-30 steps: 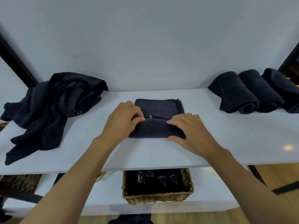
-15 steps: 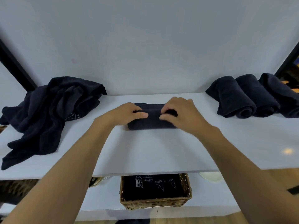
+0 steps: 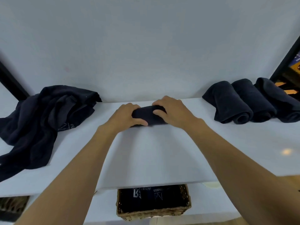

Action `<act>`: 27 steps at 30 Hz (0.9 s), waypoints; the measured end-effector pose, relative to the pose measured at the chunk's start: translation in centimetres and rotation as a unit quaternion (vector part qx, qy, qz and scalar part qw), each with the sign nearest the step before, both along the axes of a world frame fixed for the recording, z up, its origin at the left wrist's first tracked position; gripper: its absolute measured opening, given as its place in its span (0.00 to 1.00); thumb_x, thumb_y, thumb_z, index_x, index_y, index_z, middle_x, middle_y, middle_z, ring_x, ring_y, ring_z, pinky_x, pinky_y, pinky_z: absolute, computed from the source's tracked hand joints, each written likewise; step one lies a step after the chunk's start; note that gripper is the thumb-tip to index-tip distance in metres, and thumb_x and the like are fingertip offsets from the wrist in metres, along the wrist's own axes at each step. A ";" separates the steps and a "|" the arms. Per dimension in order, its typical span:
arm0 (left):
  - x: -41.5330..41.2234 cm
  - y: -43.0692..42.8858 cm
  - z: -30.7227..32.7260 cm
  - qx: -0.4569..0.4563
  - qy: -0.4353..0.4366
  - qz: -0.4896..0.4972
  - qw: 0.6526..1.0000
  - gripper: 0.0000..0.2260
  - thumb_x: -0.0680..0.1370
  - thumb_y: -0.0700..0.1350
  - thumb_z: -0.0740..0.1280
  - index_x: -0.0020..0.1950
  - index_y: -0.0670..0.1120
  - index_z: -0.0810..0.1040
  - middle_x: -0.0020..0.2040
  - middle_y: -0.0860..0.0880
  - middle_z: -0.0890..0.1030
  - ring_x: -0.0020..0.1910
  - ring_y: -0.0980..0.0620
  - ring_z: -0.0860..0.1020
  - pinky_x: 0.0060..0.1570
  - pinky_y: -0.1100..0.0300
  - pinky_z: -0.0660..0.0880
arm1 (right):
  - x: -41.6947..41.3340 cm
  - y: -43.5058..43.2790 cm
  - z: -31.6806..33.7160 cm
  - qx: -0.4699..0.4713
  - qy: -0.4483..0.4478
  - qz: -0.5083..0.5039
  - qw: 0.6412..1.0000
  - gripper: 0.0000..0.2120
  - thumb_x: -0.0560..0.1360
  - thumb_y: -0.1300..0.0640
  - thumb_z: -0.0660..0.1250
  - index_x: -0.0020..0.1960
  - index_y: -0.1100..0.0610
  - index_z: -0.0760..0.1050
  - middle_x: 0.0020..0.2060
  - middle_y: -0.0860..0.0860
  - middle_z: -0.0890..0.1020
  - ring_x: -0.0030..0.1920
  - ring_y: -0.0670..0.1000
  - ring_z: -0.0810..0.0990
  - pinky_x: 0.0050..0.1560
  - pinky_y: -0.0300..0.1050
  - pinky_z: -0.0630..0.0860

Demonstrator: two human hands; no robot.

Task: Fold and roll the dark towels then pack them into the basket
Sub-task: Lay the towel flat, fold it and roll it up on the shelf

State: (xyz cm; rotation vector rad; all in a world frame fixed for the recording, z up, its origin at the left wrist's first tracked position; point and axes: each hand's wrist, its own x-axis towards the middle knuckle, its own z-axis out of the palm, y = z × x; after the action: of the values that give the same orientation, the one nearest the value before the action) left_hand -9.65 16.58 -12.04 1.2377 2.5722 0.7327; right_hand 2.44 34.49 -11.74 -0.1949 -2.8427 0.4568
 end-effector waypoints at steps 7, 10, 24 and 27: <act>-1.9 1.5 0.6 -0.013 -0.098 0.047 0.994 0.26 0.58 0.68 0.74 0.47 0.53 0.79 0.44 0.53 0.81 0.46 0.50 0.80 0.44 0.56 0.76 | -0.6 -0.2 -1.2 0.122 -0.019 -0.013 0.992 0.27 0.74 0.41 0.67 0.68 0.50 0.68 0.58 0.48 0.76 0.57 0.53 0.74 0.57 0.50 0.67; 0.1 1.3 -0.7 0.078 0.039 0.189 0.978 0.32 0.64 0.67 0.73 0.63 0.52 0.74 0.60 0.49 0.72 0.59 0.47 0.71 0.56 0.51 0.73 | -1.6 -0.1 0.4 0.045 -0.053 -0.040 0.997 0.22 0.73 0.41 0.67 0.62 0.52 0.73 0.52 0.49 0.80 0.51 0.54 0.78 0.53 0.51 0.71; 11.1 14.1 -1.0 0.253 -0.277 0.137 0.917 0.27 0.80 0.44 0.58 0.79 0.48 0.57 0.71 0.44 0.72 0.68 0.46 0.71 0.68 0.49 0.69 | 3.4 6.6 3.3 -0.113 -0.118 -0.241 0.957 0.19 0.76 0.40 0.63 0.50 0.57 0.74 0.43 0.51 0.80 0.44 0.53 0.79 0.44 0.47 0.75; 12.5 17.2 -0.3 0.239 -0.301 0.096 0.918 0.26 0.81 0.43 0.57 0.79 0.47 0.58 0.74 0.45 0.67 0.72 0.46 0.67 0.71 0.52 0.65 | 4.6 9.1 3.0 -0.032 -0.125 -0.304 0.944 0.19 0.76 0.39 0.61 0.45 0.57 0.72 0.44 0.54 0.80 0.41 0.54 0.79 0.39 0.47 0.73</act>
State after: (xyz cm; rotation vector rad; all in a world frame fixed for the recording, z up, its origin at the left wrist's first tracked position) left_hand 2.82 33.79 -12.32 0.6869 2.0638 1.5701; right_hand 7.03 43.56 -8.70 -1.1748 -2.7906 0.4039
